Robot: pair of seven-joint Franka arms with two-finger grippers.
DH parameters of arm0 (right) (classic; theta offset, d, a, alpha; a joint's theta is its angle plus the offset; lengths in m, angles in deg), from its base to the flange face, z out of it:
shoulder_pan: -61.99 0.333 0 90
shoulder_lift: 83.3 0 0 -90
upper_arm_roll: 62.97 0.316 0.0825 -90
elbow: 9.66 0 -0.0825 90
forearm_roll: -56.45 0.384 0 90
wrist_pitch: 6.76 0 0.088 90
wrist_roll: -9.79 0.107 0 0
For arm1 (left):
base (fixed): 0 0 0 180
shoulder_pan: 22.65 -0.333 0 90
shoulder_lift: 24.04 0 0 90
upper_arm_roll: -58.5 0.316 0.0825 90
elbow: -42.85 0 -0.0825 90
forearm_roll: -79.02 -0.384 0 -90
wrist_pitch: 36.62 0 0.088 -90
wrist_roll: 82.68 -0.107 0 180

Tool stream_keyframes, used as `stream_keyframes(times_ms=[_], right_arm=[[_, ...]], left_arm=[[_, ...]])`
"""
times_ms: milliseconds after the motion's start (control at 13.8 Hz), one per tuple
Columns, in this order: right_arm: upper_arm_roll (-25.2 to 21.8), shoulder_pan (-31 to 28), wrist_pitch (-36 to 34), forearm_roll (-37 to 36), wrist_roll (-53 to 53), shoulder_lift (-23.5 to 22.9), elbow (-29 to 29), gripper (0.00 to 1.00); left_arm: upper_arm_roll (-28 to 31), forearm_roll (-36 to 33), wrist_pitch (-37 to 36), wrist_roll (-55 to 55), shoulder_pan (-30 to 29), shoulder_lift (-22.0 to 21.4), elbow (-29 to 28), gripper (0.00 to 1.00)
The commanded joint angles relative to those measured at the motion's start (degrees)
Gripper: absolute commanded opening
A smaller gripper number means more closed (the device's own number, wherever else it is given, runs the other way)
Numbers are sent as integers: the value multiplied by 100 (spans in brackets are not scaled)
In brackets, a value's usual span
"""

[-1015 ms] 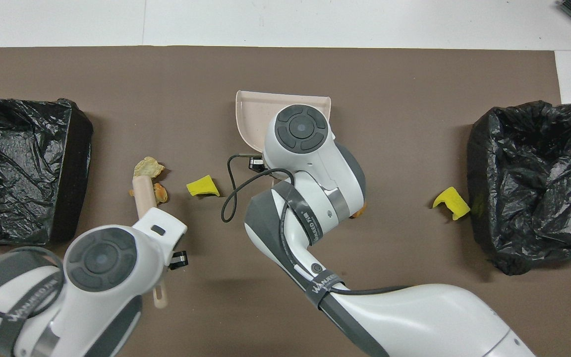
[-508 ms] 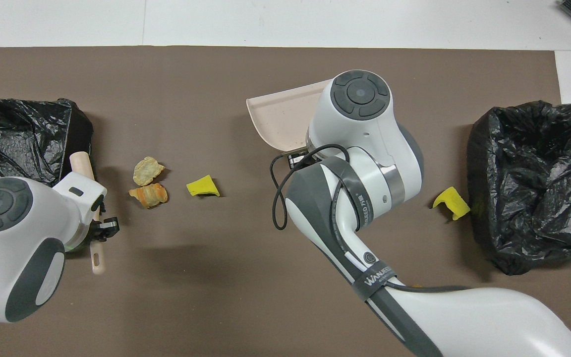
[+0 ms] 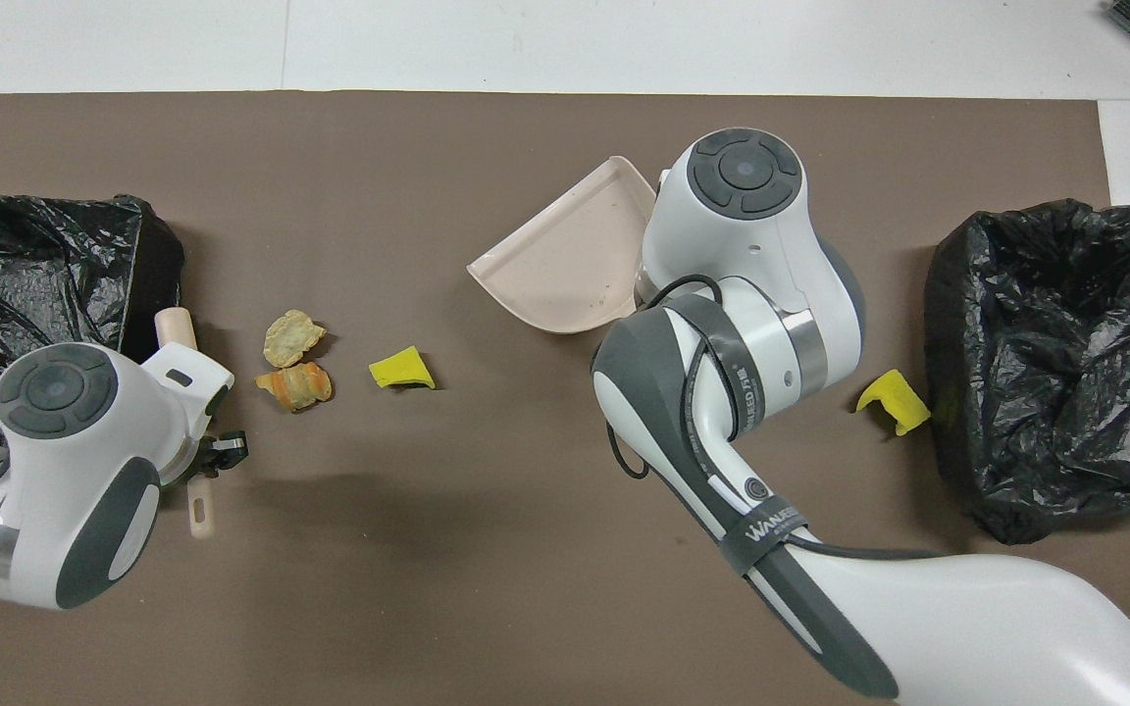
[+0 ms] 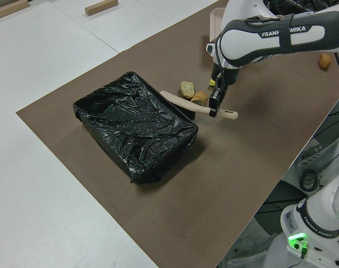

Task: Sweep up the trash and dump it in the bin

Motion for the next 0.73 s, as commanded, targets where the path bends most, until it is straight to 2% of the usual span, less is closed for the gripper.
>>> stream_keyframes(times_ms=[0, 145, 363, 508, 653], right_arm=[[51, -37, -11, -116, -1181, 232, 261, 0], [42, -54, -3, -133, -1868, 232, 296, 0], [42, -72, 339, -361, -3072, 468, 848, 0], [51, -55, 489, -834, -4117, 435, 1017, 0], [59, 25, 620, -1169, -4367, 373, 1166, 0]], left_arm=[[-30, 116, 351, 55, 269, 21, -105, 0], [-30, 494, 535, -24, 480, 39, -105, 0], [-30, 618, 939, 72, 937, 346, -96, 0], [-39, 812, 1072, 55, 1156, 364, -96, 0], [-39, 865, 1081, 54, 1324, 355, -96, 0]])
